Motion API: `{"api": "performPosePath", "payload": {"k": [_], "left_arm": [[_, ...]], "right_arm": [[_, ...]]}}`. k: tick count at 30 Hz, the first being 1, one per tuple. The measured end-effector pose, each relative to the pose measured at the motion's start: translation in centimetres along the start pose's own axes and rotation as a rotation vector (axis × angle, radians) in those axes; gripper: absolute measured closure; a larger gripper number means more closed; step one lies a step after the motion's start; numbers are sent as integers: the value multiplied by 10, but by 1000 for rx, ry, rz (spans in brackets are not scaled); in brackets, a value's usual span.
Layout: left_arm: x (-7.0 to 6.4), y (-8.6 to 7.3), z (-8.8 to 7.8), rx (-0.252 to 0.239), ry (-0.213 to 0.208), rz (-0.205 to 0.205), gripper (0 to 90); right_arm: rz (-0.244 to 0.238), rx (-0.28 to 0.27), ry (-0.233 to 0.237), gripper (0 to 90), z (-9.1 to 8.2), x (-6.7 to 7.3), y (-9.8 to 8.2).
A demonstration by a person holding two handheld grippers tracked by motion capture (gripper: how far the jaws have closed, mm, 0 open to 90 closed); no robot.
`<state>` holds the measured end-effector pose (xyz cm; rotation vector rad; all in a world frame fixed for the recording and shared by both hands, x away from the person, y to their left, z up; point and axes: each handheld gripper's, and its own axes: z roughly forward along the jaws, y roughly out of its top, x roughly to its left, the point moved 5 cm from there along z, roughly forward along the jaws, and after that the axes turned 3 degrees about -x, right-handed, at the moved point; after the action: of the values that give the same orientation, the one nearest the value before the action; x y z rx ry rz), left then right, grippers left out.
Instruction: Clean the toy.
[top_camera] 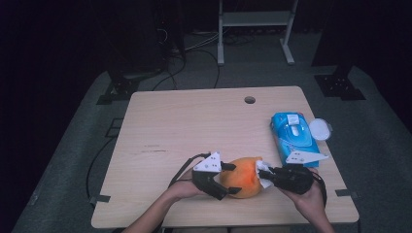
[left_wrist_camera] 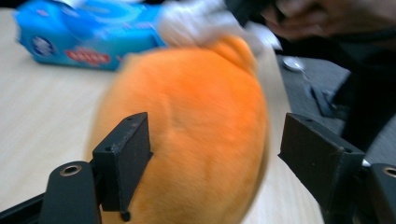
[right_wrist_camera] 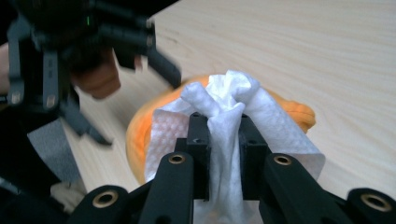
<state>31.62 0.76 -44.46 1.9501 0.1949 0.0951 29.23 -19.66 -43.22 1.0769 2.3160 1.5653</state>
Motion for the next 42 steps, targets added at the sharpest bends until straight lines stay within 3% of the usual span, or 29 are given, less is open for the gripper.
{"api": "performPosePath", "payload": {"k": [2,4,9,15,22,29,34,39,42], "left_arm": [[5,1,3,-8,38,-31,184],[5,-4,8,0,8,-65,208],[-9,-5,12,26,-15,-33,231],[-22,-2,5,68,-111,-6,231],[-8,9,3,51,-105,-40,197],[8,13,24,115,-119,-53,186],[6,9,42,166,-153,-57,144],[3,2,54,176,-149,-54,141],[1,0,56,176,-137,-41,233]], "right_arm": [[0,12,1,780,-4,1,-4],[6,21,-1,777,-8,0,-8],[32,8,-37,774,-15,-7,-7],[72,30,-66,774,-7,-14,-6],[44,53,-26,773,-8,-14,-13],[43,46,-9,772,-11,-18,-22],[29,52,-18,772,-12,-20,-25],[24,71,-42,774,-10,-21,-29],[22,84,-60,774,-10,-22,-32]]}}
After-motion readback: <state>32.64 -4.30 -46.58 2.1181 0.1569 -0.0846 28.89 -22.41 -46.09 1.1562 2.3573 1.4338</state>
